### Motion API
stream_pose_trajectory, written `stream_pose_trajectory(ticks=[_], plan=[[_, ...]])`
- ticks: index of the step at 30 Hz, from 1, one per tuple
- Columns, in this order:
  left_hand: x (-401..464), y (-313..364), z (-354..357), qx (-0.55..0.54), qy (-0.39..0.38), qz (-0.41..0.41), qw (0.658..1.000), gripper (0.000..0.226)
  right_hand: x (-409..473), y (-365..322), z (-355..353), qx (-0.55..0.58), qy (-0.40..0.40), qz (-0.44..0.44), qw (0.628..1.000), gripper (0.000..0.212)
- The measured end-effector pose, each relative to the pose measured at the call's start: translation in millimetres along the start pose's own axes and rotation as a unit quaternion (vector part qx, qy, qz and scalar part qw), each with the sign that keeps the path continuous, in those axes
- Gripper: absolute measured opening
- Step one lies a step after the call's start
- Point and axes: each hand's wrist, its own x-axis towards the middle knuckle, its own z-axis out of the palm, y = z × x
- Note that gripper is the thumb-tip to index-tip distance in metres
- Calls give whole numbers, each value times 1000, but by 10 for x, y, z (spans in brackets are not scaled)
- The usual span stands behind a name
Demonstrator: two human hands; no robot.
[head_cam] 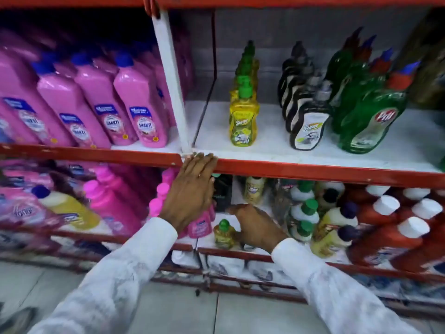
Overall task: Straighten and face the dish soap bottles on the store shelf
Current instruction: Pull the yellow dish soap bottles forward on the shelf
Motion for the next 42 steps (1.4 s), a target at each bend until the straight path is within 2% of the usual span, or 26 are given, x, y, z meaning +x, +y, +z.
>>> stream_pose_trajectory(ticks=[5,8,13,19,24,27,31,37,42], plan=[[90,-40,-46,-20,-4,0,1000,50,281,-149,309,-119,-64,16,991,46],[69,-68,-40,-41,-5,4,999,52,364,-140,371,-100,-38,34,994,36],[77,-116,-63,-72,-24,5,997,58,267,-106,207,-26,-23,62,997,48],[113,-116,-106,-136,-20,-27,990,73,-130,-214,-636,90,111,80,987,56],[141,-58,-152,-153,-2,-49,987,75,-357,-399,-1592,165,245,31,955,57],[132,-35,-168,-156,0,-56,986,74,-304,-478,-1981,155,299,1,942,60],[123,-4,-167,-158,-1,-67,985,74,-50,-477,-2174,132,303,-15,944,60],[90,15,-142,-160,-6,-81,984,80,327,-324,-2124,107,266,-11,958,57],[62,17,-126,-156,-14,-79,985,81,449,-219,-2085,125,247,-7,961,60]])
